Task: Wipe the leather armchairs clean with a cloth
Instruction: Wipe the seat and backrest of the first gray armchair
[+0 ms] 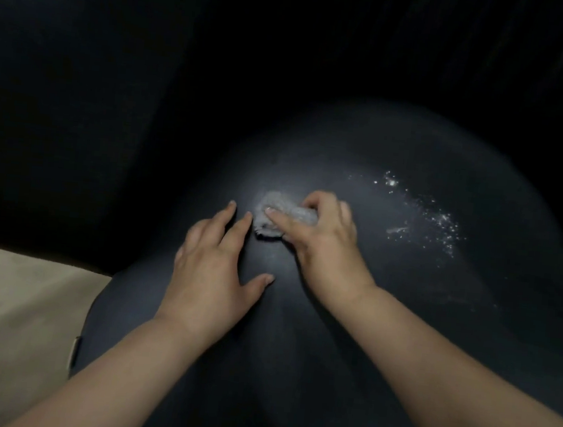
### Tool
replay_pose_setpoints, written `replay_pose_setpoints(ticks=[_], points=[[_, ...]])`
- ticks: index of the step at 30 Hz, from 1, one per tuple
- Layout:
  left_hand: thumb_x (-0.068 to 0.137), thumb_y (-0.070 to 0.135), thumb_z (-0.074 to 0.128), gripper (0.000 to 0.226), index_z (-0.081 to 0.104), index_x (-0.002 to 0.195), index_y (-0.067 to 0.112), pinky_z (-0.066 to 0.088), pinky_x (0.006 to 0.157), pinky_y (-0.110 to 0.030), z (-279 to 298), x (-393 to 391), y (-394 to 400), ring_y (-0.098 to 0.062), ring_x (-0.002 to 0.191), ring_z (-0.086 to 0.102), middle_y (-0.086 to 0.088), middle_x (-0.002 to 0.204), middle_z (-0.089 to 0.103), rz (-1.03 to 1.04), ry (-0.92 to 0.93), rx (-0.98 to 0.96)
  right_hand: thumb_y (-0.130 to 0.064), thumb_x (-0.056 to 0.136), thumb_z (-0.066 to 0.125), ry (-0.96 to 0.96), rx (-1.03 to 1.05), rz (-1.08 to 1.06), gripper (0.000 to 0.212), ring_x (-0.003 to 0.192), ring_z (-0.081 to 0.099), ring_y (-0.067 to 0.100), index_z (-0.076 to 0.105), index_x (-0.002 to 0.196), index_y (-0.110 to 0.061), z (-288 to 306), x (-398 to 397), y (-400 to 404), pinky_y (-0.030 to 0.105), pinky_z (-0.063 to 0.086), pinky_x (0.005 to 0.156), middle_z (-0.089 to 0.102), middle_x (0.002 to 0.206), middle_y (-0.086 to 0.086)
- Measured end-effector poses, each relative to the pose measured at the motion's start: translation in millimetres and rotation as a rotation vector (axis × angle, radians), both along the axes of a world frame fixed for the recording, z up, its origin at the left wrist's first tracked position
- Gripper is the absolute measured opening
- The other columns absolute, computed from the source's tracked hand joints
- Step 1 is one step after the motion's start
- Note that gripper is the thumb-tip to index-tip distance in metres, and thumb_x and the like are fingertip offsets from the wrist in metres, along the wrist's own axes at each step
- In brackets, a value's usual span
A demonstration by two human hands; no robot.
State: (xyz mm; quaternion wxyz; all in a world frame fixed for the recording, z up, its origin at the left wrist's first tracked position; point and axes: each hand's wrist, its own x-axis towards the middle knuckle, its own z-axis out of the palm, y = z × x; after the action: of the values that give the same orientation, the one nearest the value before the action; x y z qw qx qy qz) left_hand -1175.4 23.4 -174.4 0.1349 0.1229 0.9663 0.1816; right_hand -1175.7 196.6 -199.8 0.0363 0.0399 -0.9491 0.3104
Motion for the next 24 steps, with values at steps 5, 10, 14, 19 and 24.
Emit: replay_pose_setpoints(ticks=[5, 10, 14, 19, 24], points=[[0.072, 0.057, 0.068, 0.089, 0.032, 0.146, 0.023, 0.025, 0.11, -0.037, 5, -4, 19, -0.015, 0.134, 0.016, 0.005, 0.155, 0.02, -0.021, 0.017, 0.03, -0.008, 0.088, 0.061, 0.124, -0.2, -0.403, 0.042, 0.106, 0.043, 0.025, 0.06, 0.119, -0.036, 14, -16, 58, 0.019, 0.034, 0.098, 0.038, 0.11, 0.003], [0.073, 0.055, 0.069, 0.092, 0.026, 0.148, 0.025, 0.02, 0.111, -0.033, 9, -5, 50, -0.011, 0.135, 0.011, 0.009, 0.155, 0.015, -0.081, -0.015, 0.095, -0.018, 0.09, 0.059, 0.127, 0.02, -0.68, 0.037, 0.104, 0.037, 0.022, 0.06, 0.123, -0.036, 21, -8, 108, 0.025, 0.034, 0.094, 0.039, 0.114, 0.004], [0.071, 0.056, 0.072, 0.101, 0.019, 0.15, 0.023, 0.017, 0.116, -0.032, 7, -10, 74, -0.01, 0.137, 0.007, 0.009, 0.156, 0.009, -0.111, -0.043, 0.124, -0.024, 0.091, 0.053, -0.126, -0.074, -0.867, 0.035, 0.109, 0.038, 0.028, 0.056, 0.125, -0.025, 10, -25, 123, 0.043, 0.035, 0.098, 0.042, 0.123, 0.015], [0.066, 0.063, 0.071, 0.114, 0.008, 0.151, 0.023, 0.014, 0.114, -0.033, -1, -13, 90, -0.008, 0.137, 0.0, 0.011, 0.158, -0.002, -0.082, -0.07, 0.044, -0.042, 0.09, 0.056, 0.006, 0.014, -0.306, 0.025, 0.102, 0.036, 0.017, 0.059, 0.113, -0.034, -3, -28, 73, 0.031, 0.035, 0.09, 0.041, 0.109, -0.009], [0.063, 0.075, 0.062, 0.118, 0.001, 0.151, 0.025, 0.013, 0.115, -0.036, -2, -13, 86, -0.012, 0.14, -0.002, 0.014, 0.158, -0.008, -0.128, -0.042, -0.076, -0.047, 0.085, 0.061, 0.01, -0.139, -0.843, 0.034, 0.102, 0.04, 0.021, 0.05, 0.1, -0.019, -1, -53, 140, 0.015, 0.026, 0.071, 0.038, 0.097, -0.007]])
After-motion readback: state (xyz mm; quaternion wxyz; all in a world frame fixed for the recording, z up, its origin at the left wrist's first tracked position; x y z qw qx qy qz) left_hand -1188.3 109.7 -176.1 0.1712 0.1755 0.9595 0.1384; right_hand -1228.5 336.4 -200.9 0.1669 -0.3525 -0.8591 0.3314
